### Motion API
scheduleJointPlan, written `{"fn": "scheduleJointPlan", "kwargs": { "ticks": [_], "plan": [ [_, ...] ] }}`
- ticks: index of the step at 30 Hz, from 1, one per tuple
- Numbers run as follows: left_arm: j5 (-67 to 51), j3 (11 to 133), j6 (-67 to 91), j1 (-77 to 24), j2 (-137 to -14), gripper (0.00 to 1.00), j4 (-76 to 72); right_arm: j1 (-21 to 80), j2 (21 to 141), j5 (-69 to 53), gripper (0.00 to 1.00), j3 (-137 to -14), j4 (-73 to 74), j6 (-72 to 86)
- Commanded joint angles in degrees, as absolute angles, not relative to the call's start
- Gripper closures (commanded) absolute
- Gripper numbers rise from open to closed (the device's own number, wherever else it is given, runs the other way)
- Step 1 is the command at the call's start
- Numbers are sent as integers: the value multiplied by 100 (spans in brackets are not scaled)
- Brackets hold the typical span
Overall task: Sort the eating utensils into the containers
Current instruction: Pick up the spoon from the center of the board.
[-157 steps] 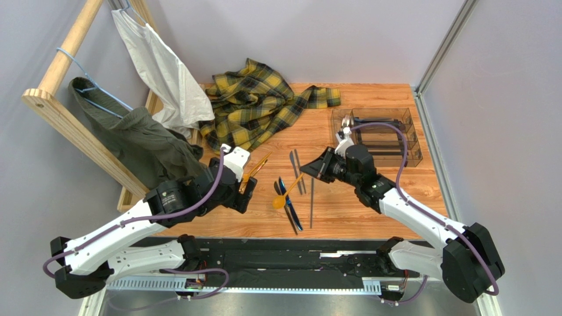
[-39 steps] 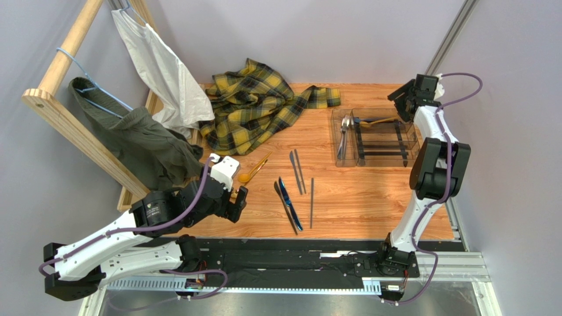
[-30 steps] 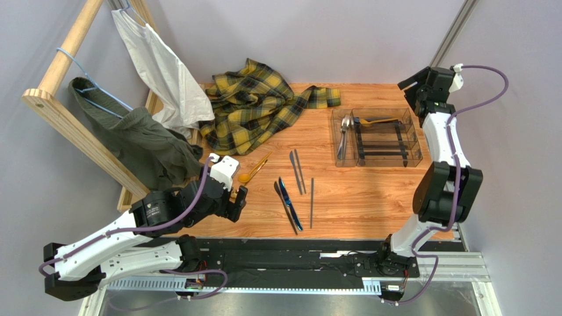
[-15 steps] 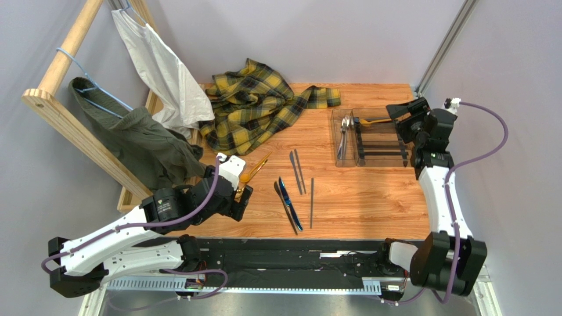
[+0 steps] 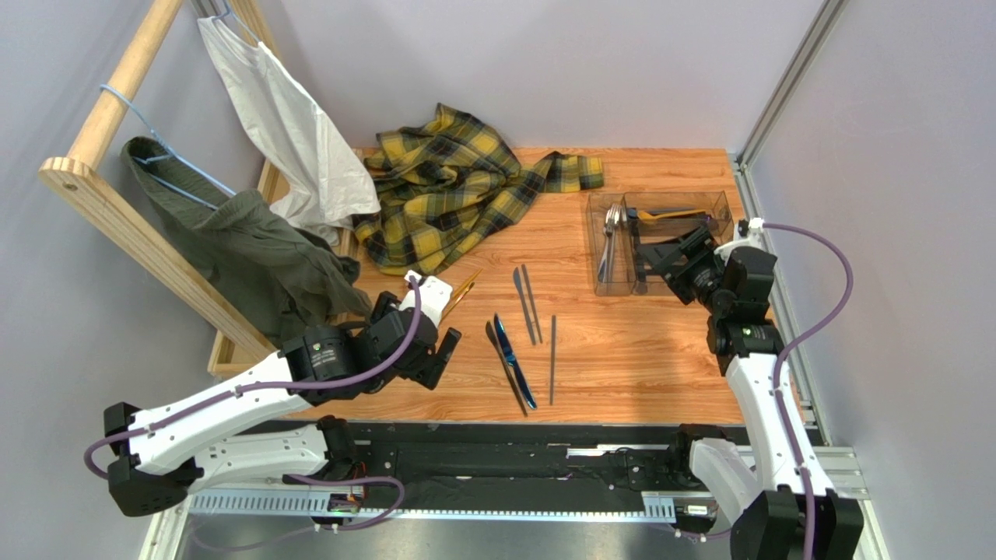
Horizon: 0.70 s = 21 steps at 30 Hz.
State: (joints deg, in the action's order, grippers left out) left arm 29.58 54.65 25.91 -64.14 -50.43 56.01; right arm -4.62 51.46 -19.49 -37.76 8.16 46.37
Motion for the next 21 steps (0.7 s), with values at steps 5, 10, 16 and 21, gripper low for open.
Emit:
{"fn": "scheduleJointPlan", "kwargs": {
  "ticks": [5,10,16,21],
  "plan": [
    [3146,5651,2584,-6434,-5624,5,5362,-369,4465,-2452,26,-3340,1151,4298],
    [3077,5748,2453,-6267,-6142,5,4958,-369,4228,-2601,26,-3086,1239,4298],
    [2444,5731,2163,-5679,-6661,5,4291,-369,3982,-2760,26,-2760,1309,4281],
    [1969,5774,1969,-5300,-7109,5,3833,-369,3859,-2830,26,-2654,1371,4289]
  ]
}}
